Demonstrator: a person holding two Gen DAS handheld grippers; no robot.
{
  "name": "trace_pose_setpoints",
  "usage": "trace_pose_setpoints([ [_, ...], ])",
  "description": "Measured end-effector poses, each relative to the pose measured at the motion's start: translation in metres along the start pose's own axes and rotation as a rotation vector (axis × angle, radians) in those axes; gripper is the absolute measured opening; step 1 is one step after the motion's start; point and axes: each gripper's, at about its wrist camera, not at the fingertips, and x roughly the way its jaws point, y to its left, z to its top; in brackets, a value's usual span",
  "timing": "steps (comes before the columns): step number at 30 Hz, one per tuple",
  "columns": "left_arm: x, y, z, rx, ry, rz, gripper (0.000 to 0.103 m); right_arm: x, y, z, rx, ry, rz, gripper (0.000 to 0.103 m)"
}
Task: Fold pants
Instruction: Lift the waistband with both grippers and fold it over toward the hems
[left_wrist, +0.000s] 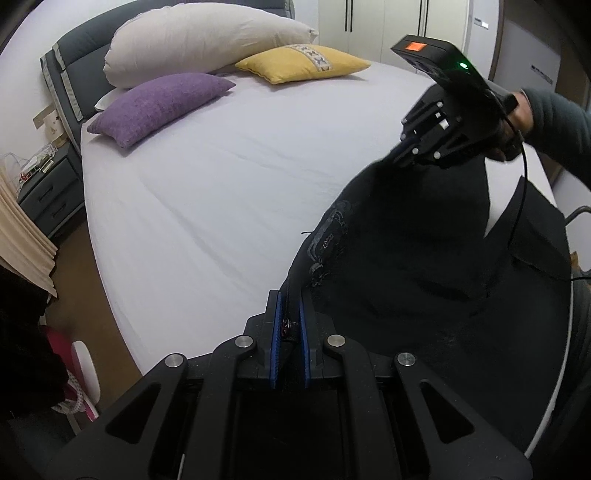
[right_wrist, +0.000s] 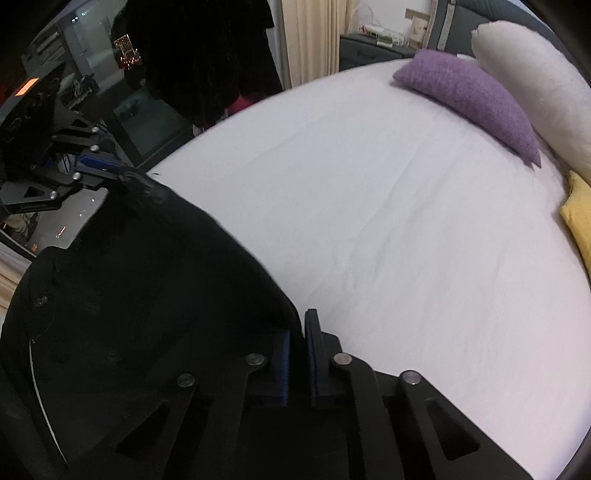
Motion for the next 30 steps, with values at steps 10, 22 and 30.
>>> trace_pose_setpoints([
  [10,-0.030,-0.045,-0.024,-0.013,-0.007,-0.034,0.008,-0.014,0.073,-0.006,0.034,-0.103,0.045,0.003],
  [22,-0.080,-0.107,-0.062,0.004,-0.063,-0.064,0.008,-0.067,0.126,-0.042,0.000,-0.141,-0.028,0.003],
  [30,-0.089,-0.156,-0.115,0.085,0.005,-0.083,0.008,-0.062,0.186,-0.091,-0.033,-0.079,-0.058,0.003],
])
